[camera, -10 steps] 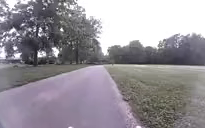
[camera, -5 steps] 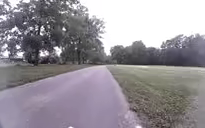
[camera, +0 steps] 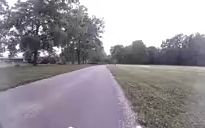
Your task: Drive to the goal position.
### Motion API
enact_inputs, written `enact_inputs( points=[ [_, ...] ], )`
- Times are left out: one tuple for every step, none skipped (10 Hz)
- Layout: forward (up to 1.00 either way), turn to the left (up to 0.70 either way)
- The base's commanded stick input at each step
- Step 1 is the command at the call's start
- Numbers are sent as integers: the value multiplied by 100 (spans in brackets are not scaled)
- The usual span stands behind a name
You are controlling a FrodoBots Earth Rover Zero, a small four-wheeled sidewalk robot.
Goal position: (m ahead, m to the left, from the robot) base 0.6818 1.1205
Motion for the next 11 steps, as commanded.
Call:
enact_inputs(
  points=[
    [70,1],
    [70,1],
    [70,1],
    [70,1],
    [70,1],
    [70,1],
    [70,1],
    [70,1],
    [70,1],
    [70,1],
    [70,1]
  ],
)
